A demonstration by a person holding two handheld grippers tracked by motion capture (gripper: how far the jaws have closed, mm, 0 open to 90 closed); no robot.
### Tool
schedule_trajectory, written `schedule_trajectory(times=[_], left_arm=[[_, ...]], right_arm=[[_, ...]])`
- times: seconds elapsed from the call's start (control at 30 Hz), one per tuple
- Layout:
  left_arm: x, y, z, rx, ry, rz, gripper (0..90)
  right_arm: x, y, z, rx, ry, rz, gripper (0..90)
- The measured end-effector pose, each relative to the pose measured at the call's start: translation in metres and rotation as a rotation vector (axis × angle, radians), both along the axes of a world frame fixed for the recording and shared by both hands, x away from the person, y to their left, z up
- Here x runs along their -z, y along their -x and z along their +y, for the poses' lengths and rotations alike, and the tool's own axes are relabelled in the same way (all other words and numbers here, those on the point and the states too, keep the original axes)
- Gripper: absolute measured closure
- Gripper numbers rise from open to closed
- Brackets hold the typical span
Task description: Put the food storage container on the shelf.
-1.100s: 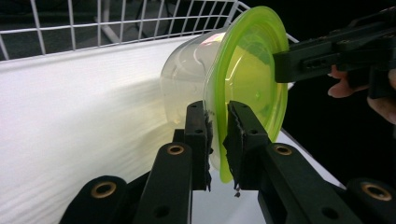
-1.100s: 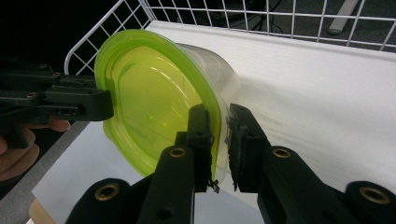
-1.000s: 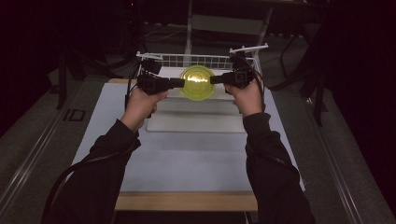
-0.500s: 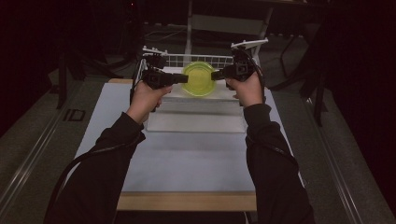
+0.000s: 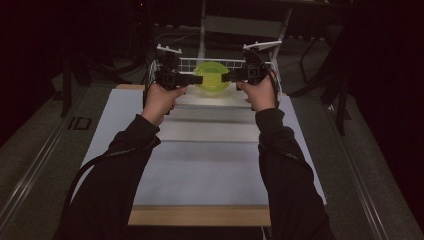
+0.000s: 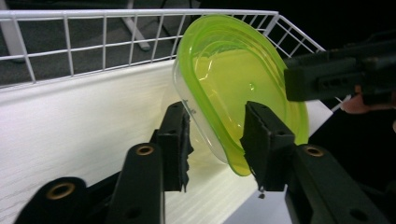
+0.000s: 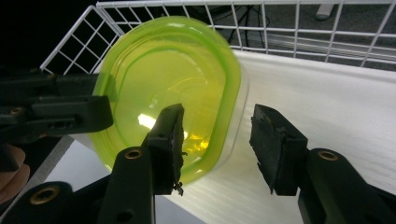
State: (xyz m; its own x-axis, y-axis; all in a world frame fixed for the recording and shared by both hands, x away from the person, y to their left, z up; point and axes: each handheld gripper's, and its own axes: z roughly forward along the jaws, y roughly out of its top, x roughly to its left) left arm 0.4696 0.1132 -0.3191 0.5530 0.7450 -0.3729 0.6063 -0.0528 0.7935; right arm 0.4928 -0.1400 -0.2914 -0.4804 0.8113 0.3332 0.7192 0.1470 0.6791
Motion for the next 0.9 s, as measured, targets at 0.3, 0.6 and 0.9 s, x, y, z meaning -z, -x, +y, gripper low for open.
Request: schedule_trajectory(times=[0.3, 0.6, 0.9], left_arm=[[0.002, -0.005, 0.001, -0.06, -0.024, -0.03, 50.3], [-0.008, 0.002, 0.0, -0.071, -0.044, -0.088, 46.1], [-0.018, 0.022, 0.003, -0.039, 0.003, -0.118, 46.1]], right_arm=[[-0.001, 0.004, 0.003, 0.01, -0.002, -0.003, 47.6], [-0.009, 0.011, -0.004, 0.006, -0.006, -0.043, 40.2], [-0.009, 0.022, -0.005, -0.022, 0.002, -0.072, 36.6]])
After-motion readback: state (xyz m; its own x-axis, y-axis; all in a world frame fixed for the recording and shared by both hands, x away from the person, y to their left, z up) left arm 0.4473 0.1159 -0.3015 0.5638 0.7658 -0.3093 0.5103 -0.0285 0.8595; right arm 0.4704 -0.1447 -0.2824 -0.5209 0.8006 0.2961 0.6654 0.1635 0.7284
